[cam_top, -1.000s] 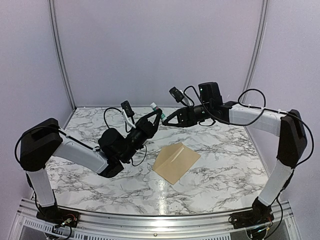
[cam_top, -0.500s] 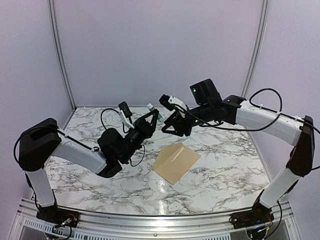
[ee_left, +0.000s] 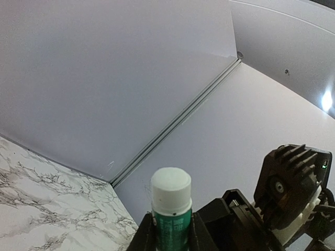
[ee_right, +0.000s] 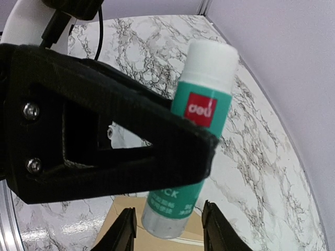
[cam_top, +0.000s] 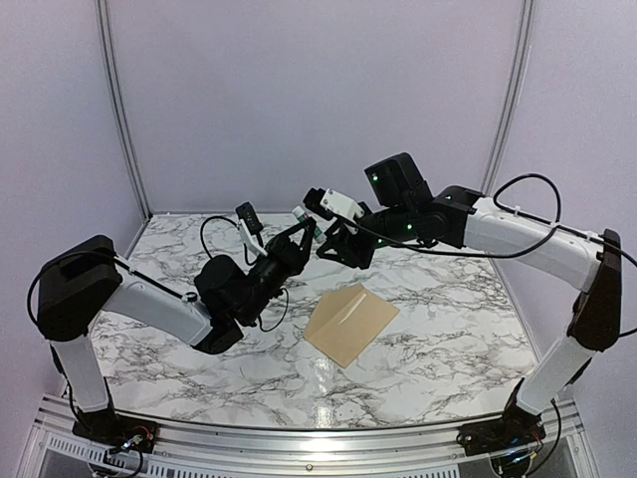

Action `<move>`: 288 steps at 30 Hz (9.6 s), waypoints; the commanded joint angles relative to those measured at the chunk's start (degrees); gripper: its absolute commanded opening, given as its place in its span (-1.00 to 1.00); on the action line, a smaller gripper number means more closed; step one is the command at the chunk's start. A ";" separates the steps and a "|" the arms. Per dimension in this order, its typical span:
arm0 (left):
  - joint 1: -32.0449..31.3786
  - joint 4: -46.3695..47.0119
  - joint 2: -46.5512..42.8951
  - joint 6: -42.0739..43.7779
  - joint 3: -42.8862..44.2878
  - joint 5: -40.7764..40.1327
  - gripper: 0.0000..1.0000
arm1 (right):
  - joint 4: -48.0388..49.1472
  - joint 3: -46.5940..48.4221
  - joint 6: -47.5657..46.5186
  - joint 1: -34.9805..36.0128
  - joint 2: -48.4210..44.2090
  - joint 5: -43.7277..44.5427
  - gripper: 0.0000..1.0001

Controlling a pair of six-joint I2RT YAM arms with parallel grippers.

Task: Place the letter into the envelope and seal it
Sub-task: Unscrew the solid glue, then pass from the left arm to the right, then pass from the right arm to the left, then pass from the left arm to the right

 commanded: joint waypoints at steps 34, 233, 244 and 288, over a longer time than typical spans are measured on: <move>0.19 1.30 -0.54 -1.06 0.41 3.59 -1.00 | 27.54 -3.75 37.52 -12.90 3.32 -66.92 -0.64; -7.03 -68.56 -14.65 44.27 3.53 23.64 -0.71 | -21.56 -7.26 -23.67 -17.72 -12.61 -32.87 0.11; -6.67 -61.43 -10.01 33.03 5.11 30.25 -0.77 | -20.63 -13.31 -25.97 -12.92 -12.56 -33.35 0.12; -6.47 -57.04 -12.99 30.60 1.17 24.01 -0.07 | -20.45 -7.98 -19.51 -11.99 -4.96 -36.31 -0.89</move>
